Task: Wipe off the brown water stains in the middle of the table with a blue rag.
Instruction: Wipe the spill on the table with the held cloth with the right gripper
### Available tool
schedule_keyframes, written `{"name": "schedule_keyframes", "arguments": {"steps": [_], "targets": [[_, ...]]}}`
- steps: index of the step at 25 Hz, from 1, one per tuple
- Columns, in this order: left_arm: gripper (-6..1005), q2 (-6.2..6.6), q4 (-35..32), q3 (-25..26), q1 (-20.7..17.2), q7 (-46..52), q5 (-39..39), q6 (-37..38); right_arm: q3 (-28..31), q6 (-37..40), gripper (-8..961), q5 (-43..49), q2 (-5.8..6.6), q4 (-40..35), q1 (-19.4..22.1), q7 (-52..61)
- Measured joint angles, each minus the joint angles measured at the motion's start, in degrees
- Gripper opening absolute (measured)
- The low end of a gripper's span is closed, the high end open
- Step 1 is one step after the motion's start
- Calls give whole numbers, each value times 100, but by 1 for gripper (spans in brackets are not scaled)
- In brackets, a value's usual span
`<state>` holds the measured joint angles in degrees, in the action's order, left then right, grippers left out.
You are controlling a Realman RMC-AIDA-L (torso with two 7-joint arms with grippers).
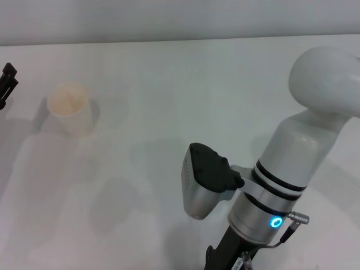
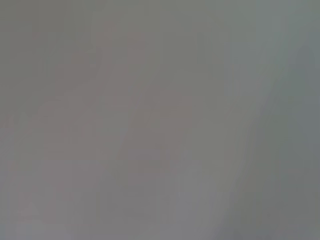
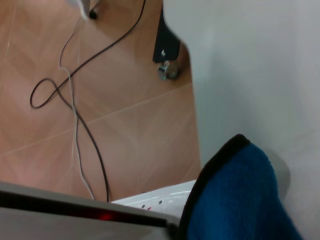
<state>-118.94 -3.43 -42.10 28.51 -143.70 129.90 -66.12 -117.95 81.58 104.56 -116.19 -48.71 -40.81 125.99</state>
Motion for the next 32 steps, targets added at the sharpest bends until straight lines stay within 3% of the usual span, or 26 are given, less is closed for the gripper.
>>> {"name": "schedule_keyframes", "arguments": {"steps": [6,18,26,32], "targets": [[861,3,0,0,54,0,0,0,-192,-286,77,-201,0,3,-19,-28],[862,3,1,21,79,0,42,110,-94,-1694,78,-557,1,160,24,-227],[862,3,1,33,81,0,48,135,786,-2362,79,-509,52,506,10,-254],[861,3,0,36,85,0,55,136,1873,-2495,79,111,76,972,-153,-326]]}}
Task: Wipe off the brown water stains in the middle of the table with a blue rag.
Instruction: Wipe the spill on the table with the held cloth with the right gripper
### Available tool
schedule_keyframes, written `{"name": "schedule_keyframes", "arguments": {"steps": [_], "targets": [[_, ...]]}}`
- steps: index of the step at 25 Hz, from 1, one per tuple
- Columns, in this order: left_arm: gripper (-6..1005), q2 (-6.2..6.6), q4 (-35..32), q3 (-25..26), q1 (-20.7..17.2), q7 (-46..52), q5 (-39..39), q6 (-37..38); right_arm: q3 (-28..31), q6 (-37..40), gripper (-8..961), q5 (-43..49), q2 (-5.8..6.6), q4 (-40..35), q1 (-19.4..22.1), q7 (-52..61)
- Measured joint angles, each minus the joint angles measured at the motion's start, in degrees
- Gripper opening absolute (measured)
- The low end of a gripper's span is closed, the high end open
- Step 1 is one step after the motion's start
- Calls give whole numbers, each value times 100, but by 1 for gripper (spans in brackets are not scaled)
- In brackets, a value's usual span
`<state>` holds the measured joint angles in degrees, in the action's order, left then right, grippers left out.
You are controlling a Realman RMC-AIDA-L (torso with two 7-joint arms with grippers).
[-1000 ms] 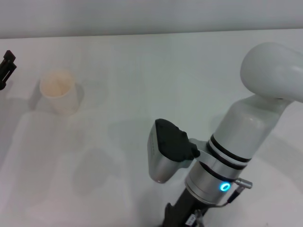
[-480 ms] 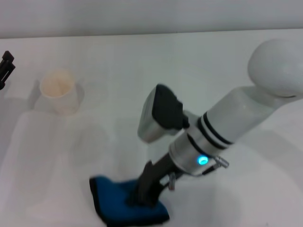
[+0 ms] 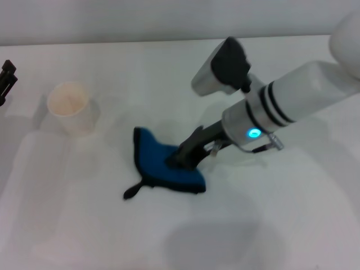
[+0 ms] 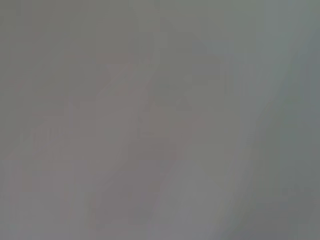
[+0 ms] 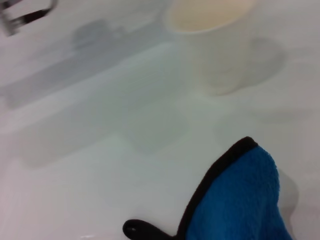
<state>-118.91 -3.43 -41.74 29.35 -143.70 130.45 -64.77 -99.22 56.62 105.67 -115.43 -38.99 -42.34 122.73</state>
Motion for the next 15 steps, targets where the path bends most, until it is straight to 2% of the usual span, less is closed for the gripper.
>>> {"name": "schedule_keyframes", "arguments": {"steps": [8,15], "targets": [[861,0,-14,8,-11,0,6,-1,1295,-20,80,1319,38,113,-31,12],[861,0,-17,9,-69,0,7,-41,2123,25,81,2304,99,128,-38,79]]}}
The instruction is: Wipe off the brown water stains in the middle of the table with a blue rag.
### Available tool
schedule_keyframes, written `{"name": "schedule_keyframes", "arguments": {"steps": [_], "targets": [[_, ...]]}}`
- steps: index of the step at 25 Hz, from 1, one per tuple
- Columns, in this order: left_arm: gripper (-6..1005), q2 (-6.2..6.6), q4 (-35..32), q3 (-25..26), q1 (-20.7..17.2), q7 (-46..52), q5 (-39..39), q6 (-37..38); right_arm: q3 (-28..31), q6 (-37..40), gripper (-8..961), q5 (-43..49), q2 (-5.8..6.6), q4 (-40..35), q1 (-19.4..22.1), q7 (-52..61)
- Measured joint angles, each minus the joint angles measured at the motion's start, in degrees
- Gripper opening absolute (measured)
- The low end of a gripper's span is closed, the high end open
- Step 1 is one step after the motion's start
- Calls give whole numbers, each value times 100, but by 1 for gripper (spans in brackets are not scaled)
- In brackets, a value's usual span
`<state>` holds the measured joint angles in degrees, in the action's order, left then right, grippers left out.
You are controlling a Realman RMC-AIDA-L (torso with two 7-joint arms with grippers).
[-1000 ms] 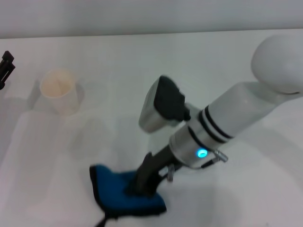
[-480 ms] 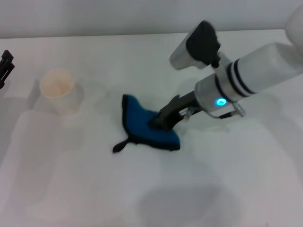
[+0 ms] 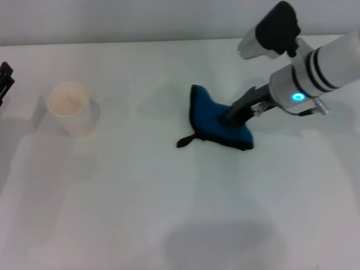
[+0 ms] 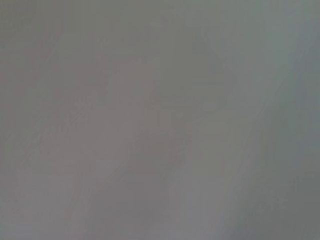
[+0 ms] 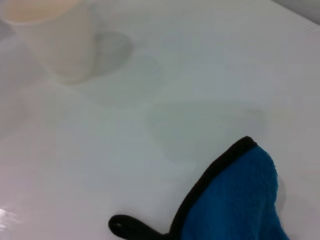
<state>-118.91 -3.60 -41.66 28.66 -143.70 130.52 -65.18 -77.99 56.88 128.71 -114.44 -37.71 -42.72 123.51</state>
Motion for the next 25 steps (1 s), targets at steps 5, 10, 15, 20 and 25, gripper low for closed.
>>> {"name": "schedule_keyframes", "arguments": {"steps": [5,10,15,20,25], "targets": [[861,0,0,0,-12,0,0,-2,155,548,81,460,111,-131,2,-133],[862,0,-8,0,-13,0,0,3,182,1053,81,492,121,-472,59,-463],[862,-2,-45,0,-12,0,0,-6,66,950,82,775,-10,-429,-76,-509],[862,-17,-44,1,-10,32,0,-12,-203,856,82,912,-116,-420,-154,-465],[862,-21,-44,1,-9,74,0,-20,-225,619,83,848,-131,-596,-59,-474]]}}
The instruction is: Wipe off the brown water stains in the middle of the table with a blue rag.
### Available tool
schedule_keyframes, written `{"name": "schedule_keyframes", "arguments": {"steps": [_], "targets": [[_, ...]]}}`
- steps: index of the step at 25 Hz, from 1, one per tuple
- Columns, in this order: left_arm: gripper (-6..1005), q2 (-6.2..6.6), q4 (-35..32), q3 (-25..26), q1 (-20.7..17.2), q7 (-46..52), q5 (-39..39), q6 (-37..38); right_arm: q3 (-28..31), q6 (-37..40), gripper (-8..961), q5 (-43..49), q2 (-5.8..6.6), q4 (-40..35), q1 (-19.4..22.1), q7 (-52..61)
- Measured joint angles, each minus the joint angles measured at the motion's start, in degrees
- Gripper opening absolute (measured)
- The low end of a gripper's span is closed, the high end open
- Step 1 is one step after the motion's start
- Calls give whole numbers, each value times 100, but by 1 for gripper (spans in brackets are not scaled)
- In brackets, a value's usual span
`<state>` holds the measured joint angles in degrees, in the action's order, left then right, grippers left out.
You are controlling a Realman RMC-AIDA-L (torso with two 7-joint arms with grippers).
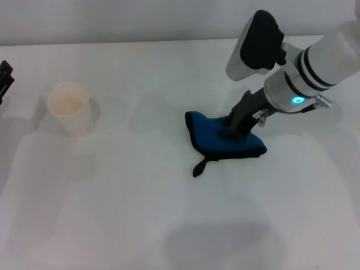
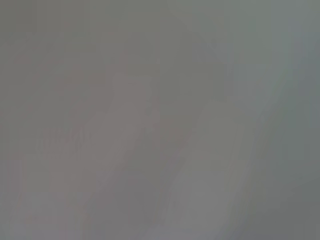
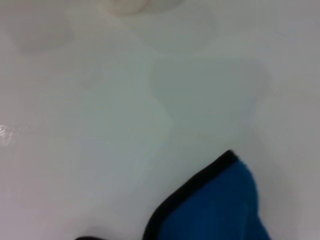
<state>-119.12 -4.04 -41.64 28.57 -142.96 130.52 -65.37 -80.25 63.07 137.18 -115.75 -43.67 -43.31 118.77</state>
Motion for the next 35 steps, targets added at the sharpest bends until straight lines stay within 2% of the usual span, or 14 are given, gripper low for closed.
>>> {"name": "schedule_keyframes", "arguments": {"steps": [1,7,9,10,14,18,20,23,25,29,35], "targets": [[862,0,2,-1,0,0,0,-2,3,-34,83,-29,3,-61,45,-11],[862,3,5,-2,0,2,0,-3,140,-369,254,-644,41,-613,509,-44],[861,3,3,-2,2,4,0,-4,482,-614,485,-1161,27,-736,741,-54],[861,4,2,0,6,4,1,-3,482,-614,527,-1161,27,-736,741,-54],[861,12,0,6,41,5,29,11,1017,-625,696,-2615,29,-696,1075,-620],[862,12,-13,8,63,6,77,38,1521,-511,820,-4698,28,-528,1555,-1670],[862,16,-19,12,65,6,120,46,1749,-472,874,-5834,35,-189,1724,-2307],[861,21,-20,16,65,6,237,49,2307,-413,874,-7419,47,772,1811,-3143],[861,21,-20,16,65,5,270,51,2815,-280,874,-8094,58,1464,1810,-3609],[861,21,-22,16,63,6,305,52,3664,-32,874,-8570,29,2172,1898,-5100],[861,20,-91,16,83,0,322,203,3851,-187,874,-9279,20,2911,1897,-7651]]}}
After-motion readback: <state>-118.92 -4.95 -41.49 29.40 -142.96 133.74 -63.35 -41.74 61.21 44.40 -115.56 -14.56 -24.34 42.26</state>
